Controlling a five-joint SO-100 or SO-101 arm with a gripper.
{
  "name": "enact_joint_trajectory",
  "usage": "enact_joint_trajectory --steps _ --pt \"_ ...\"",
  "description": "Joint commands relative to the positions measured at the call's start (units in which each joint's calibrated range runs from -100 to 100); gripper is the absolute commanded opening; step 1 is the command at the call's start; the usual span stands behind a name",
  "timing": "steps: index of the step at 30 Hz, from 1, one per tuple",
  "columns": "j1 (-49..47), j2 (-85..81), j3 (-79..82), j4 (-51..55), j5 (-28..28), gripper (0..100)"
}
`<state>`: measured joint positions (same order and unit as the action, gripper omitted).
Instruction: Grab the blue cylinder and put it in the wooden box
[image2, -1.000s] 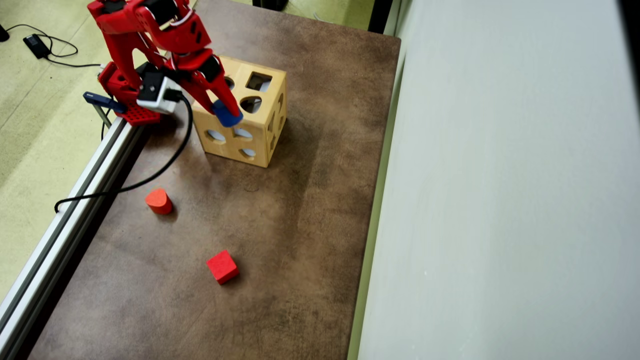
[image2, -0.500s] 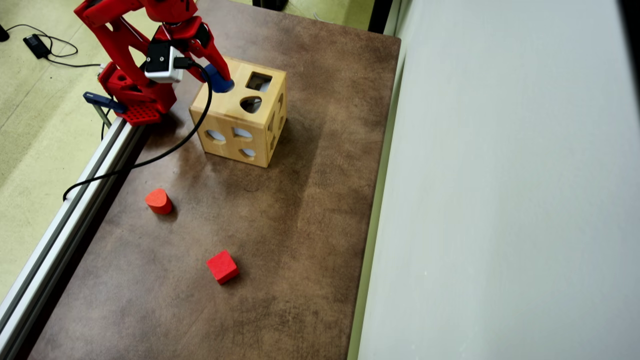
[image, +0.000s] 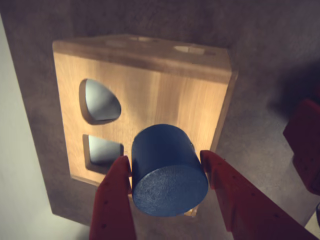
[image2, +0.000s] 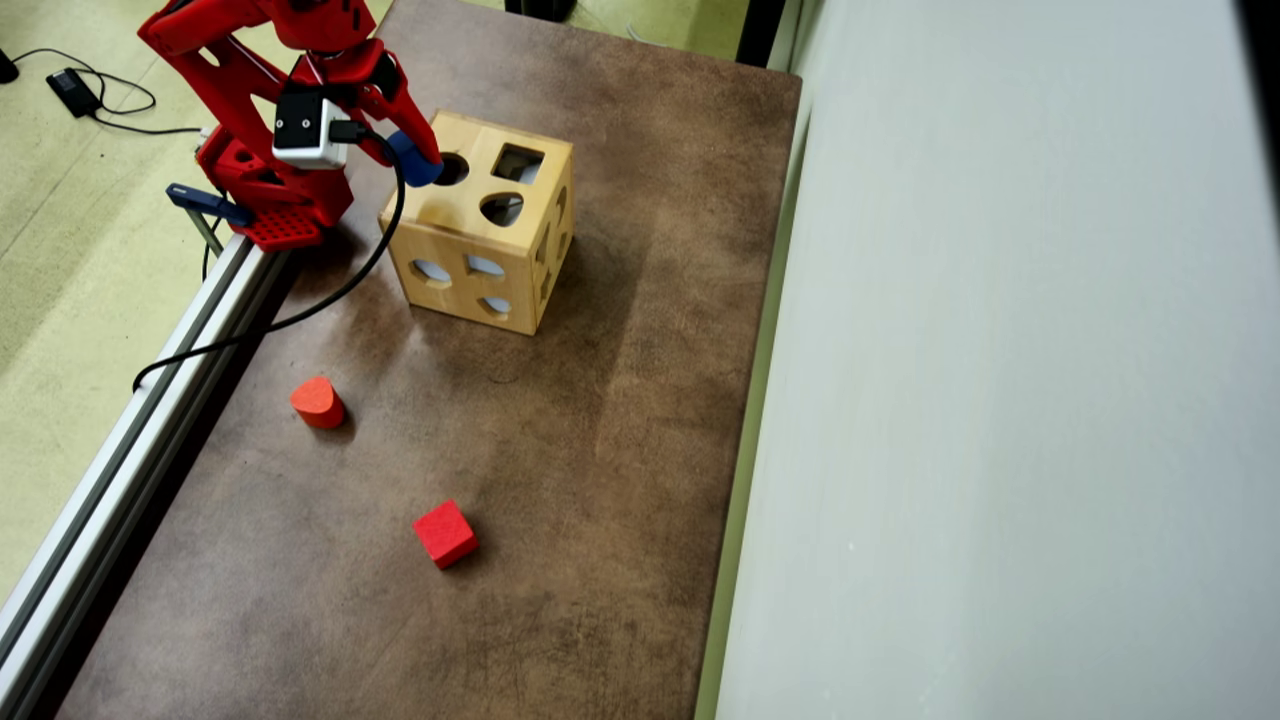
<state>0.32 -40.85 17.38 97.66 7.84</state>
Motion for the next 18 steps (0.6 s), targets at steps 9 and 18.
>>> enact_joint_trajectory --steps 9,18 --pt "-8.87 -0.47 -0.39 0.41 -2.25 2" --pt "-8.27 2.42 -0.12 0.41 -2.44 2"
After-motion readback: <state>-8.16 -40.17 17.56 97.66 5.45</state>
